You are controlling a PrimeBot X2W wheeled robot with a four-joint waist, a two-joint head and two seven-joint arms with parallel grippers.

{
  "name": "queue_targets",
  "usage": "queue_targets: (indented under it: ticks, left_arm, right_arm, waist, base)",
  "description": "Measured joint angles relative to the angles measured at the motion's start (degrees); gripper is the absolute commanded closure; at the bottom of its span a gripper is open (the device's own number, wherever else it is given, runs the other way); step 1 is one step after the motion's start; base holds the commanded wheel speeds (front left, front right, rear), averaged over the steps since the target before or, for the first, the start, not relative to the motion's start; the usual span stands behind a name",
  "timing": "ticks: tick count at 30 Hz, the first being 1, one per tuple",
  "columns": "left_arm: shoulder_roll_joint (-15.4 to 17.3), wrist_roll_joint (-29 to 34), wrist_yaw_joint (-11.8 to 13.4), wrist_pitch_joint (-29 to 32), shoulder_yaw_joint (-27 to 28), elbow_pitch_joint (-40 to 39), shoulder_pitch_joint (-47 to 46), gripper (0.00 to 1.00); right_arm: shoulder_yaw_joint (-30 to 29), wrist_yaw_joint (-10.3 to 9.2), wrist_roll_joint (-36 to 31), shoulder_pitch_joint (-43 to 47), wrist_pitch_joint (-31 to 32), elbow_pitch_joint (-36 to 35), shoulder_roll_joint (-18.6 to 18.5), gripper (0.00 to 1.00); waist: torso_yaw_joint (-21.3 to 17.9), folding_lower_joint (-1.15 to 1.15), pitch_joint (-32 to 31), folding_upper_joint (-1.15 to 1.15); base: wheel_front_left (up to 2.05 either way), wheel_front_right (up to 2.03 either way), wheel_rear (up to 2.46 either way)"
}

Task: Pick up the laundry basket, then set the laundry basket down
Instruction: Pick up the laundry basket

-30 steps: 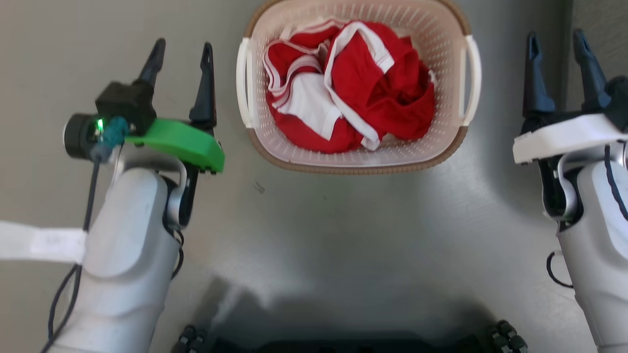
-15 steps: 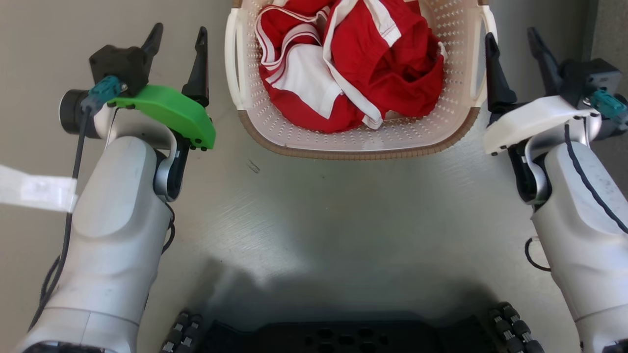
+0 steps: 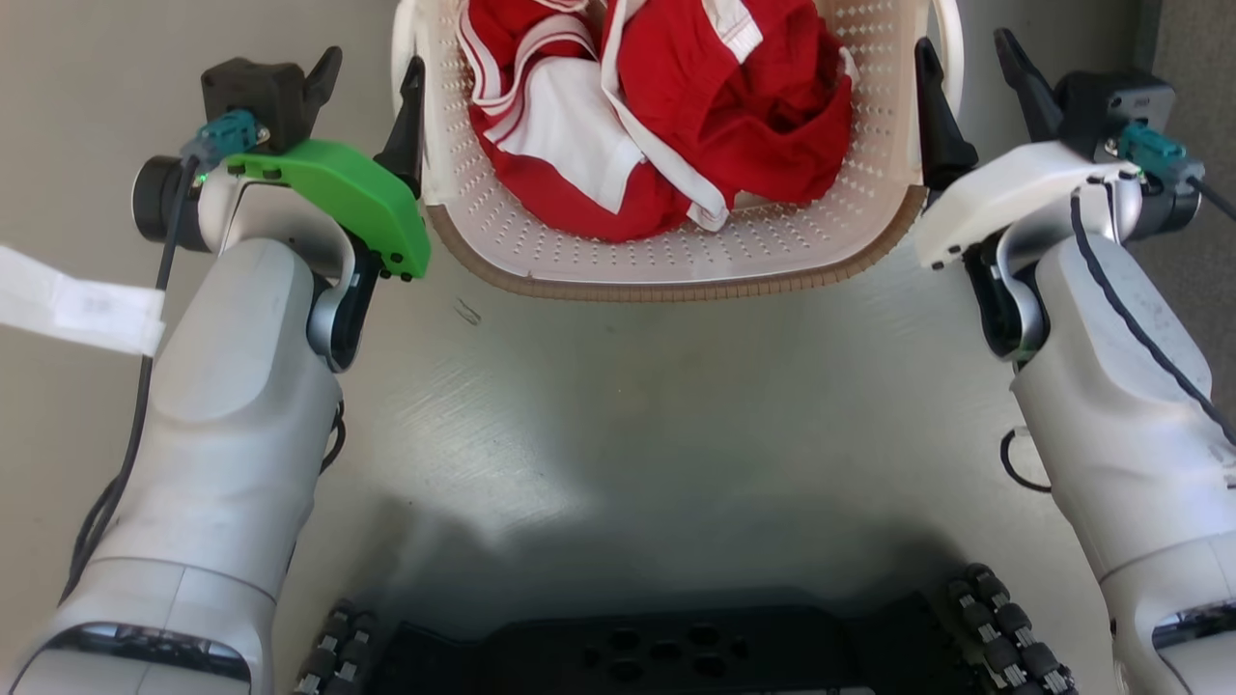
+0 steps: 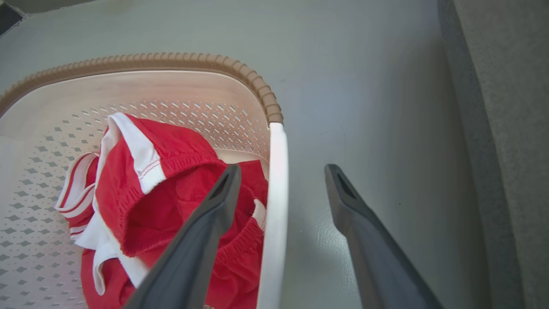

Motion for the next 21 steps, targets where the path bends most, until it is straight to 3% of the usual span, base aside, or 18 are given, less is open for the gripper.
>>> queue_targets:
  ticks: [13, 14, 15, 21]
  left_arm:
    - [-0.5, -2.3, -1.0, 2.5, -0.4, 7.5, -5.2, 0.00]
    - [-0.5, -2.7, -1.0, 2.5, -0.3, 8.6, -6.0, 0.00]
    - [-0.6, -3.0, -1.3, 2.5, -0.2, 9.1, -6.3, 1.00]
    - [-2.3, -3.6, -1.9, 2.3, -0.1, 11.4, -7.8, 1.00]
  right_arm:
    - [1.4, 1.51, 0.2, -5.2, 0.1, 7.1, 0.9, 0.00]
    - [1.4, 1.97, 0.3, -5.8, 0.1, 8.2, 1.2, 0.24]
    - [1.5, 2.00, 0.3, -6.1, 0.1, 8.7, 1.3, 1.00]
    - [1.9, 2.86, 0.4, -7.8, 0.0, 11.1, 3.1, 1.00]
  waist:
    - [-1.4, 0.00, 4.2, 0.00]
    - [-1.5, 0.00, 4.6, 0.00]
    - [-1.6, 0.00, 4.7, 0.00]
    - [-1.6, 0.00, 4.3, 0.00]
  base:
    - [0.00, 0.00, 0.00]
    - [0.00, 0.00, 0.00]
    - [0.00, 0.00, 0.00]
    - [0.00, 0.00, 0.00]
